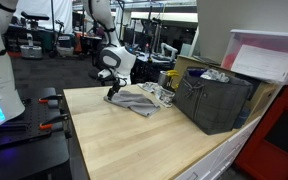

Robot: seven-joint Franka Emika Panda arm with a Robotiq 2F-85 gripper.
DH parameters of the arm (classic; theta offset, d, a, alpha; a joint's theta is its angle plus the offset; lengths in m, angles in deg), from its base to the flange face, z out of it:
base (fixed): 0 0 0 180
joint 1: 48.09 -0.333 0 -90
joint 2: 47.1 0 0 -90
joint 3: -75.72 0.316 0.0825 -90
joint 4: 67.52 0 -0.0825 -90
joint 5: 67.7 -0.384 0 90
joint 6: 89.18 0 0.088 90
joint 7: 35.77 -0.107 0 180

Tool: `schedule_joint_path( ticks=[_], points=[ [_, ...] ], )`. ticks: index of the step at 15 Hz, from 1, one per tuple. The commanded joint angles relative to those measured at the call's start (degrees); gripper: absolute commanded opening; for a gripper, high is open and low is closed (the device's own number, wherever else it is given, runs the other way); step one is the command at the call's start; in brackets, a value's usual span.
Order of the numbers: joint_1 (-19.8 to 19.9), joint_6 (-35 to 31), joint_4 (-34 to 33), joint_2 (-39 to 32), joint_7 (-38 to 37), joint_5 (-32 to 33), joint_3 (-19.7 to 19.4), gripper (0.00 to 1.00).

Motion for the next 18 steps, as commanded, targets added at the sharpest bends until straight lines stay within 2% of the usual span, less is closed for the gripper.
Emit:
schedule_joint_path(
  ticks=[1,2,3,5,6,7,8,10,11,12,13,15,18],
  points=[
    [0.4,-0.4,0.7,0.4,3.2,-4.2,1.3,1.00],
    [0.3,-0.3,0.7,0.3,3.6,-5.0,1.4,0.99],
    [0.3,-0.3,0.6,0.1,3.8,-5.7,1.5,0.74],
    [0.1,-0.3,0.5,-0.2,4.6,-6.5,1.3,0.71],
    [-0.2,-0.5,0.5,-0.5,4.7,-6.5,1.1,0.62],
    [-0.4,-0.7,0.6,-0.8,4.9,-6.2,0.9,0.73],
    [-0.5,-0.7,0.5,-1.1,5.0,-5.8,0.7,0.90],
    [-0.7,-1.0,0.2,-2.2,5.1,-5.5,0.6,0.94],
    [-0.7,-1.3,0.0,-2.8,5.1,-5.7,0.7,0.57],
    [-0.8,-1.6,0.0,-3.1,5.0,-5.8,0.7,0.62],
    [-0.8,-1.9,-0.1,-3.2,4.9,-6.0,0.8,0.60],
    [-0.8,-2.3,0.1,-3.0,4.8,-6.1,1.0,0.47],
    [-1.0,-2.4,0.9,-1.7,4.8,-5.7,0.8,0.22]
  ],
)
